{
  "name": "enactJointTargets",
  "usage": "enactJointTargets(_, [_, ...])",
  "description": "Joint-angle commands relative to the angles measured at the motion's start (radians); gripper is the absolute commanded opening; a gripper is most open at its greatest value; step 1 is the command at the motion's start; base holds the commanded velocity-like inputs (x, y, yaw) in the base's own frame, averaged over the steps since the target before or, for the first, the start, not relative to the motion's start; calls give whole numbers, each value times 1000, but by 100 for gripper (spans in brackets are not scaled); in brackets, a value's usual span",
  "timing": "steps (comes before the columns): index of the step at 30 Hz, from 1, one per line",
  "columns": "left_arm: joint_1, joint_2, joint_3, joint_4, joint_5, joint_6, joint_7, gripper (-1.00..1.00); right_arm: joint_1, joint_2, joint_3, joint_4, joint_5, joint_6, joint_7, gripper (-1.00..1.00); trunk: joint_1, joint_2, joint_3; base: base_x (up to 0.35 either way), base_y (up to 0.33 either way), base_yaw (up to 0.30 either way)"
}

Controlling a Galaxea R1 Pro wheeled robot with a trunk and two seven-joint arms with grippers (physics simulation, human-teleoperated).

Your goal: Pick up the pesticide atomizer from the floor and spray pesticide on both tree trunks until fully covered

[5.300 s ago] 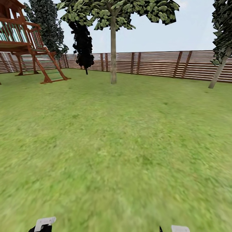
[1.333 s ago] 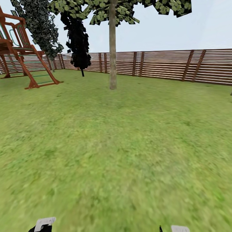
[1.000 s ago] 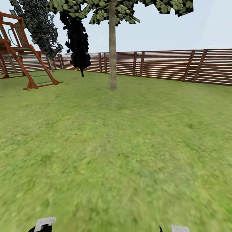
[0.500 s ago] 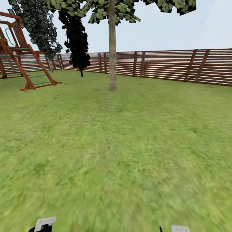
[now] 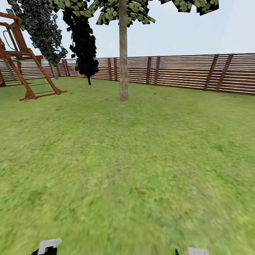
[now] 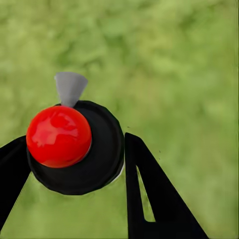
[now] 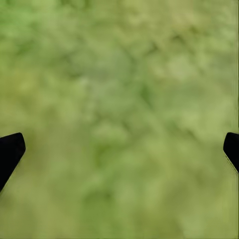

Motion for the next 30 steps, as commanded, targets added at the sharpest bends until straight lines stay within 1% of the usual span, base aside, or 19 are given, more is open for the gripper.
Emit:
enactJointTargets(1, [-1, 0, -7, 1, 11, -3, -5, -100, -1, 0, -6, 1, 11, -3, -5, 100, 0, 0, -1, 340, 0, 0])
enactJointTargets(30, [-1, 0, -7, 1, 11, -3, -5, -100, -1, 0, -6, 1, 10, -3, -5, 100, 0, 0, -1, 340, 0, 0])
